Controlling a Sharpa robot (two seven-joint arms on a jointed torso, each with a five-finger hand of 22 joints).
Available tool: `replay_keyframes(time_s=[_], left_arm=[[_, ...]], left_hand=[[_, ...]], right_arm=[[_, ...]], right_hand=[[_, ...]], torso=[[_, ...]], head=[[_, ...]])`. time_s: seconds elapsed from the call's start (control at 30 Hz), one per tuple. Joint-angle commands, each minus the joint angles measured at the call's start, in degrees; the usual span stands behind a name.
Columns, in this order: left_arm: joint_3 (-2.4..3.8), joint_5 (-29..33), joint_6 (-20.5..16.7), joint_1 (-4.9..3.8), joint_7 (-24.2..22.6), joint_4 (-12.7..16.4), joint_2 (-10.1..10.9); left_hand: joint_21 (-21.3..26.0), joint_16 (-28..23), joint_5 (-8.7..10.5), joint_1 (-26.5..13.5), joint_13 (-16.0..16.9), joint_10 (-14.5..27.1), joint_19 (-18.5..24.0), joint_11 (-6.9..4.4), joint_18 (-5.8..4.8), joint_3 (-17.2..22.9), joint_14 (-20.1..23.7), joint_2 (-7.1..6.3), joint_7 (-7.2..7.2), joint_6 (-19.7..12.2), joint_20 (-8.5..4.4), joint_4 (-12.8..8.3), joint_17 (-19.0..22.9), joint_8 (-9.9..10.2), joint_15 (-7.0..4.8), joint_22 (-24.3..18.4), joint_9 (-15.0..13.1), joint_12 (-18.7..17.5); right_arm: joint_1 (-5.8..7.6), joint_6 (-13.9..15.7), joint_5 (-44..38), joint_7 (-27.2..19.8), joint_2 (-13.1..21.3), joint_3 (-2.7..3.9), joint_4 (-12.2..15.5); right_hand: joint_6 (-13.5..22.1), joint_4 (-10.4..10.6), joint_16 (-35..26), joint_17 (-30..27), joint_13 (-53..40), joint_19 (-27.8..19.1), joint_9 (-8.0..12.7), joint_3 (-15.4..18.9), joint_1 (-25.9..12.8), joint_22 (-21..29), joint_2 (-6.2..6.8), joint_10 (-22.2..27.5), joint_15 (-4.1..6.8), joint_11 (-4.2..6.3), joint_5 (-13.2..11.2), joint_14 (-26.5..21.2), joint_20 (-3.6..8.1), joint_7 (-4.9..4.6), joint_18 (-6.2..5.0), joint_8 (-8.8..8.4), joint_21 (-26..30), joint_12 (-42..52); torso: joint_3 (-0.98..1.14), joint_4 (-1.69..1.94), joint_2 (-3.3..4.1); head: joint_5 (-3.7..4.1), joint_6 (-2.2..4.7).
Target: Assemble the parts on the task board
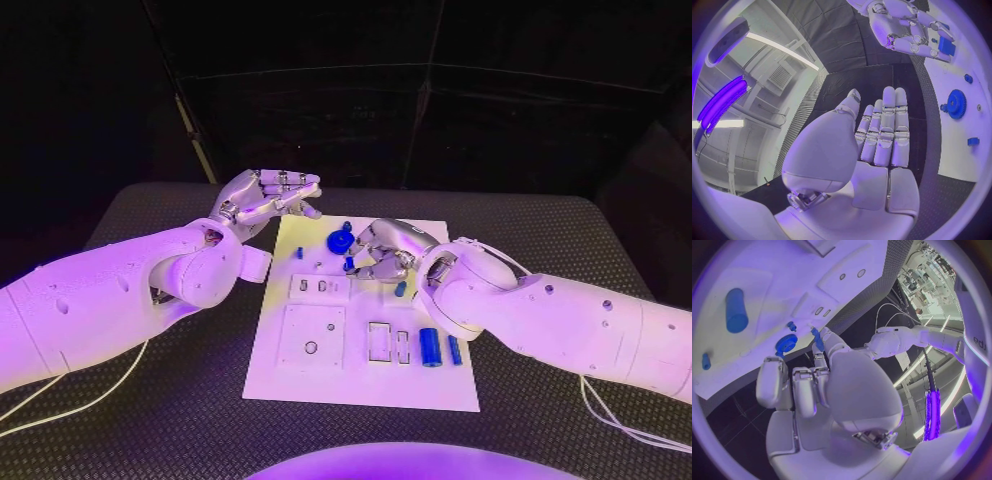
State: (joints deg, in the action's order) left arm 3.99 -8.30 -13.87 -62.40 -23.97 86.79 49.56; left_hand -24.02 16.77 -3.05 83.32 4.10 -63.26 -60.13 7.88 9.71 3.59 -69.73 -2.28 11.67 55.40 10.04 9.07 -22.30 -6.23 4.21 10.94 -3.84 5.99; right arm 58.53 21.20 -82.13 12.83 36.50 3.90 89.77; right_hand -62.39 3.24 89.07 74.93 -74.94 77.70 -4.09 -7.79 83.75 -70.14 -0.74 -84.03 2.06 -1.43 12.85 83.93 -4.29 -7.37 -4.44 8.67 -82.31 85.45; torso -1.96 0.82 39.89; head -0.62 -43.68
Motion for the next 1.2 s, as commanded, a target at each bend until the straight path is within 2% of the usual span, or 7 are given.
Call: replay_keyframes(time_s=[0.03, 0.07, 0.17, 0.3, 0.47, 0.87, 1.2], left_arm=[[0.05, -0.10, 0.56, -0.10, -0.14, -0.08, -0.19], [0.05, -0.10, 0.55, -0.10, -0.13, -0.11, -0.22], [0.04, -0.10, 0.53, -0.10, -0.11, -0.17, -0.27], [0.04, -0.10, 0.54, -0.11, -0.08, -0.18, -0.32], [0.04, -0.10, 0.51, -0.12, -0.08, -0.08, -0.24], [0.05, -0.10, 0.61, -0.13, -0.07, -0.04, -0.22], [0.05, -0.10, 0.67, -0.13, -0.04, -0.11, -0.26]], left_hand=[[0.23, -0.20, 0.23, -0.22, 0.07, -0.34, 0.40, 0.09, 0.66, -0.18, 0.34, 0.41, -0.07, 0.29, 0.18, -0.07, -0.07, 0.28, -0.03, -0.07, -0.01, -0.18], [0.23, -0.20, 0.23, -0.22, 0.07, -0.34, 0.40, 0.09, 0.66, -0.18, 0.34, 0.41, -0.07, 0.29, 0.18, -0.07, -0.07, 0.28, -0.03, -0.07, -0.01, -0.18], [0.23, -0.20, 0.23, -0.22, 0.07, -0.34, 0.40, 0.09, 0.66, -0.18, 0.34, 0.41, -0.07, 0.29, 0.18, -0.07, -0.07, 0.28, -0.03, -0.07, -0.01, -0.18], [0.23, -0.20, 0.23, -0.22, 0.07, -0.34, 0.40, 0.09, 0.66, -0.18, 0.34, 0.41, -0.07, 0.29, 0.18, -0.07, -0.07, 0.28, -0.03, -0.07, -0.01, -0.18], [0.24, -0.23, 0.23, -0.27, 0.07, -0.36, 0.40, 0.09, 0.66, -0.22, 0.33, 0.44, -0.07, 0.31, 0.19, -0.04, -0.11, 0.30, -0.03, -0.07, -0.01, -0.19], [0.24, -0.23, 0.23, -0.27, 0.07, -0.36, 0.40, 0.09, 0.66, -0.22, 0.33, 0.44, -0.07, 0.31, 0.19, -0.04, -0.11, 0.30, -0.03, -0.07, -0.01, -0.19], [0.24, -0.23, 0.23, -0.27, 0.07, -0.36, 0.40, 0.09, 0.66, -0.22, 0.33, 0.44, -0.07, 0.31, 0.19, -0.04, -0.11, 0.30, -0.03, -0.07, -0.01, -0.19]], right_arm=[[0.11, -3.82, -5.95, 4.20, -1.36, -0.13, -0.71], [0.11, -4.05, -6.28, 4.44, -1.84, -0.18, -1.00], [0.11, -4.39, -7.05, 4.94, -3.03, -0.36, -1.80], [0.10, -4.52, -8.00, 5.34, -4.53, -1.01, -2.91], [0.08, -4.47, -8.98, 5.57, -6.02, -1.40, -4.05], [-0.41, -4.39, -9.95, 5.39, -8.34, -1.63, -6.27], [-1.11, -4.51, -10.03, 5.09, -9.19, -1.65, -7.19]], right_hand=[[-2.27, 0.03, 0.14, 12.60, -9.47, 0.15, -1.49, -0.23, -0.48, -0.04, -0.13, -2.39, 0.43, 0.23, -0.28, 5.56, 0.29, 1.69, 0.42, 0.75, -0.24, -0.22], [-2.27, 0.03, 0.14, 12.60, -9.47, 0.15, -1.49, -0.23, -0.48, -0.04, -0.13, -2.39, 0.43, 0.23, -0.28, 5.56, 0.29, 1.69, 0.42, 0.75, -0.24, -0.22], [-2.31, -0.01, 0.10, 12.49, -9.42, 0.11, -1.50, -0.25, -0.48, 0.02, -0.11, -2.35, 0.43, 0.24, -0.25, 5.54, 0.29, 1.71, 0.41, 0.77, -0.21, -0.27], [-2.33, -0.02, 0.09, 12.43, -9.35, 0.07, -1.51, -0.25, -0.50, 0.09, -0.07, -2.31, 0.44, 0.25, -0.23, 5.53, 0.29, 1.71, 0.39, 0.78, -0.19, -0.33], [-2.29, -0.06, 0.07, 12.40, -9.38, 0.08, -1.52, -0.20, -0.72, 0.08, 0.15, -2.32, 0.46, 0.25, -0.16, 5.52, 0.30, 1.69, 0.39, 0.75, -0.19, -0.31], [-2.21, -0.04, 0.07, 12.40, -9.33, 0.07, -1.52, -0.20, -0.98, 0.09, 0.29, -2.28, 0.46, 0.24, 0.02, 5.52, 0.31, 1.66, 0.39, 0.68, -0.18, -0.37], [-2.15, -0.01, 0.06, 12.37, -9.35, 0.07, -1.52, -0.20, -1.12, 0.10, 0.33, -2.29, 0.45, 0.22, 0.08, 5.51, 0.31, 1.64, 0.39, 0.63, -0.18, -0.36]], torso=[[-0.09, 0.05, -0.13], [-0.12, 0.05, -0.15], [-0.02, -0.05, -0.11], [-0.01, 0.01, -0.06], [0.03, 0.00, 0.05], [0.10, -0.02, -0.02], [0.13, -0.09, 0.02]], head=[[-0.41, -0.16], [-0.49, -0.16], [-0.80, -0.15], [-0.81, -0.36], [-1.06, -0.58], [-1.61, -1.29], [-1.92, -1.59]])
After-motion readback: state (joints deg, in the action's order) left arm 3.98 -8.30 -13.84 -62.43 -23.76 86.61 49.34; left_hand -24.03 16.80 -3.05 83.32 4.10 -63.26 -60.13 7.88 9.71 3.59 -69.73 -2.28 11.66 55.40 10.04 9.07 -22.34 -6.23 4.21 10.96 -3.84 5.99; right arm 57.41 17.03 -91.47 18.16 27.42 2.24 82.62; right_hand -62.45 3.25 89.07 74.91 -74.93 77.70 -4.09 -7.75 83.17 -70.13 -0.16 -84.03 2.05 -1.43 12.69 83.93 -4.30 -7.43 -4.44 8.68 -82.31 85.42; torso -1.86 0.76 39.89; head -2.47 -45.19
